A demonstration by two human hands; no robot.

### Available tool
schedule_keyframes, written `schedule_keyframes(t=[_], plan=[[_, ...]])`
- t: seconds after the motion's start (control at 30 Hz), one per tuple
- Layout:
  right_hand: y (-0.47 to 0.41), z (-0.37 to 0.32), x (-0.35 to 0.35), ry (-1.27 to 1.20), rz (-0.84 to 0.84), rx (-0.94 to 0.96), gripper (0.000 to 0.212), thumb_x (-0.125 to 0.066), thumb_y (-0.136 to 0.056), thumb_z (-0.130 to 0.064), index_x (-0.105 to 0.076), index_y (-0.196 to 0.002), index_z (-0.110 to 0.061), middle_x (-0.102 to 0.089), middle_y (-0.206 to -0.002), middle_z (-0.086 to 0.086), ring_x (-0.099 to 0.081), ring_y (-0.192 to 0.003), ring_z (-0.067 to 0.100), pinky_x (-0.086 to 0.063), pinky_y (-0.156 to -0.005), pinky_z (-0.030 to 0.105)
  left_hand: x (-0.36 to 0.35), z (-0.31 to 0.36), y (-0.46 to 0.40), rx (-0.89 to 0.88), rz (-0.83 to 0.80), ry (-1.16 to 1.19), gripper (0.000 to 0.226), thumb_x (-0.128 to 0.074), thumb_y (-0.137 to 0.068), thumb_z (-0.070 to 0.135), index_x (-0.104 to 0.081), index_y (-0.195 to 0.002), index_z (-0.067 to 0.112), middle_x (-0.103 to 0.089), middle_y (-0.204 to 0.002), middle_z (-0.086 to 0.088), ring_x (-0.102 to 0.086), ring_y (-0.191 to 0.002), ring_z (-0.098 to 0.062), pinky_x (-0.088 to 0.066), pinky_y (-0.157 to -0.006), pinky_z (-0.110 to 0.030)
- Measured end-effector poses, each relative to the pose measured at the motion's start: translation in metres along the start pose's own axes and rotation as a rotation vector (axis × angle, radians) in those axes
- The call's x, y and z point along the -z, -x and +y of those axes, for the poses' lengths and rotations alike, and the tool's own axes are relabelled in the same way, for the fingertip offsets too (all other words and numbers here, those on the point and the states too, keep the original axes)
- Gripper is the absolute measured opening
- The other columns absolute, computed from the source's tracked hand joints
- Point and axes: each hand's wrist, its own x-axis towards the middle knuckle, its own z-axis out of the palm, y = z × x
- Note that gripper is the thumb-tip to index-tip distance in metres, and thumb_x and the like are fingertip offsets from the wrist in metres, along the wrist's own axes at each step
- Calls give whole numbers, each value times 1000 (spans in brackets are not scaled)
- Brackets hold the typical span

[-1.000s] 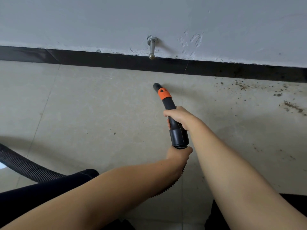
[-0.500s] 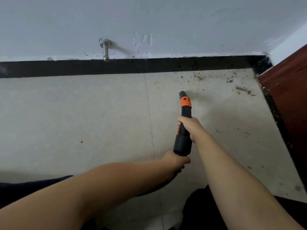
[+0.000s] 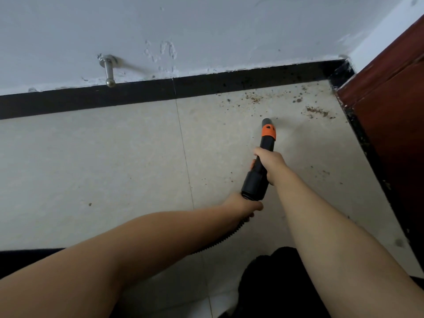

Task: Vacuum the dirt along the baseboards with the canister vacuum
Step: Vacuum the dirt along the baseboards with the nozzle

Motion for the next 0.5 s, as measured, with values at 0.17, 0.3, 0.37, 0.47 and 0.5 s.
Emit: schedule_keyframes(t=[0.17, 0.3, 0.37, 0.47, 0.5], plan=[[-3, -18, 1, 175, -77, -11, 11, -54, -85, -3, -45, -81, -7, -50, -61, 8, -49, -45, 19, -47, -47, 26, -11, 11, -1, -10, -5, 58, 33, -63, -85, 11, -51, -115, 5, -50, -72, -4, -48, -58, -14, -43, -53, -23], [-1, -26, 19, 248, -131, -89, 12, -56, -87, -7, -45, -83, -8, -52, -63, 8, -53, -46, 18, -49, -48, 27, -24, 18, 3, 18, -59, 46, 24, -63, -85, 13, -50, -104, 10, -50, -69, -4, -47, -54, -14, -43, -49, -22], [2, -18, 34, 209, -138, -143, 12, -56, -88, -7, -46, -84, -8, -51, -63, 7, -54, -44, 17, -50, -48, 27, -30, 12, 9, 34, -101, 15, 18, -65, -84, 15, -50, -94, 11, -52, -68, -4, -48, -54, -14, -43, -49, -22], [13, 4, 50, 160, -150, -189, 11, -55, -90, -7, -45, -85, -8, -51, -63, 7, -53, -49, 19, -50, -54, 32, -36, -12, 21, 35, -110, 1, 17, -66, -81, 16, -50, -77, 19, -53, -69, -2, -51, -58, -15, -45, -57, -25], [17, 14, 50, 150, -152, -185, 11, -55, -90, -6, -45, -85, -7, -51, -61, 7, -54, -47, 19, -50, -54, 32, -36, -22, 25, 39, -97, -2, 17, -67, -79, 17, -51, -75, 21, -54, -70, -1, -54, -63, -16, -46, -63, -26]])
